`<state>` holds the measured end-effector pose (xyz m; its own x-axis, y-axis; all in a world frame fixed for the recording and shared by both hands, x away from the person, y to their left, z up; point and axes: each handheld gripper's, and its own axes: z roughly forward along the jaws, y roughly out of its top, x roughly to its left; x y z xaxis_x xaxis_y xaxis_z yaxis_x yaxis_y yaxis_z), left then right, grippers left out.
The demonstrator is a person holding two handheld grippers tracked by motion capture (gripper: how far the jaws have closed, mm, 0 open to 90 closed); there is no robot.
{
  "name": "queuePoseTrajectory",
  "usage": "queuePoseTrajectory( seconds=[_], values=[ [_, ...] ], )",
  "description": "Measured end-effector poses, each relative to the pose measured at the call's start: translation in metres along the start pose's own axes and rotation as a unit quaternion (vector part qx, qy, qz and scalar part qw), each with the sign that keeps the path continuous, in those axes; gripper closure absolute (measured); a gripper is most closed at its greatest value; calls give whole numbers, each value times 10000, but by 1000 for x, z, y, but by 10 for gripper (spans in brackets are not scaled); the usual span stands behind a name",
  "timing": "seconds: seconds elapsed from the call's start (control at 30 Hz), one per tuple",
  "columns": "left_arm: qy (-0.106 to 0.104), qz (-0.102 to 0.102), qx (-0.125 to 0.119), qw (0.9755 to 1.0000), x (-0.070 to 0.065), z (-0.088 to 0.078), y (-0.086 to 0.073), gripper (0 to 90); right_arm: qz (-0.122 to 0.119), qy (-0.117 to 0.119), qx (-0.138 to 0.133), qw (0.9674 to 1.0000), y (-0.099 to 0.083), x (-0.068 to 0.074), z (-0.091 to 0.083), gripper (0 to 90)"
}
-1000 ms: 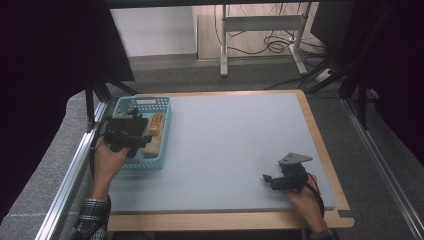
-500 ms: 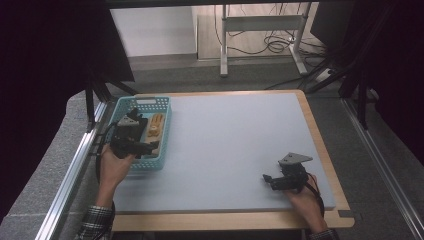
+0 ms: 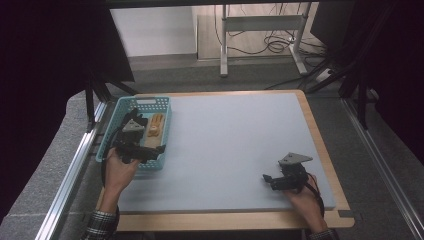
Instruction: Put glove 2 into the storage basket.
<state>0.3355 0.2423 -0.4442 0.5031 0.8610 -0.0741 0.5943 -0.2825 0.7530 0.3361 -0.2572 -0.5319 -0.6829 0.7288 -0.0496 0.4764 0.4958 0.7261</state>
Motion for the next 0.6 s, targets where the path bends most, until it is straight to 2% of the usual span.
queuePoseTrajectory(
  seconds=[0.6],
  values=[
    [-179,149,-134,9996,-21,0,0,6,3,-6,-1,10000,0,0,0,157]
  ],
)
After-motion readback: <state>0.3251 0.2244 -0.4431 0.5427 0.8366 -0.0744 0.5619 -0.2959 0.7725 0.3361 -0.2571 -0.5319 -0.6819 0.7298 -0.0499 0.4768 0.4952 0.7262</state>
